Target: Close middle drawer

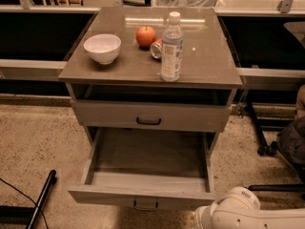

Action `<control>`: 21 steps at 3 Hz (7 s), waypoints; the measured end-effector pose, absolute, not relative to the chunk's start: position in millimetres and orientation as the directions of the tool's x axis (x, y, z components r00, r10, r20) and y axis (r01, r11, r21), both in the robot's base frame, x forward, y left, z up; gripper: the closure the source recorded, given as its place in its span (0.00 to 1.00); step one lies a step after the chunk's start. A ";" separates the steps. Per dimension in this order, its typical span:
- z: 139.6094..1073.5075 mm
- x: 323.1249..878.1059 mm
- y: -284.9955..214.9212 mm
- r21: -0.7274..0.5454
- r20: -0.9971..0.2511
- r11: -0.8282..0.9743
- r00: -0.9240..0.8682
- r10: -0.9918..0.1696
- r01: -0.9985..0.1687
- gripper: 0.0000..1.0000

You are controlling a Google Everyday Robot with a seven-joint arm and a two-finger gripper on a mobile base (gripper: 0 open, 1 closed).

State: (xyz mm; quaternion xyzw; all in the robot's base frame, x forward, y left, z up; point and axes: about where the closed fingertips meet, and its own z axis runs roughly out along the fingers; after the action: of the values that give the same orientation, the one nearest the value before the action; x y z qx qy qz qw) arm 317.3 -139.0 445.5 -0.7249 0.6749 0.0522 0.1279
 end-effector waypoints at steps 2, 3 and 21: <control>440.1 354.2 -153.6 -0.145 -0.235 0.012 0.023 -0.972 -0.989 1.00; 435.4 373.9 -160.5 -0.160 -0.220 0.042 -0.006 -0.975 -0.986 1.00; 409.2 498.1 -133.2 -0.182 -0.342 0.078 -0.011 -0.940 -0.980 0.96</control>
Offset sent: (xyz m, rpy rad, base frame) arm 0.0710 -0.0238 -0.0173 -0.0175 -0.0643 -0.1371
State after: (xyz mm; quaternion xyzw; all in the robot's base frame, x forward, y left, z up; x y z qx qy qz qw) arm 498.1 -133.2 409.2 -0.6769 0.7090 0.0532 0.1905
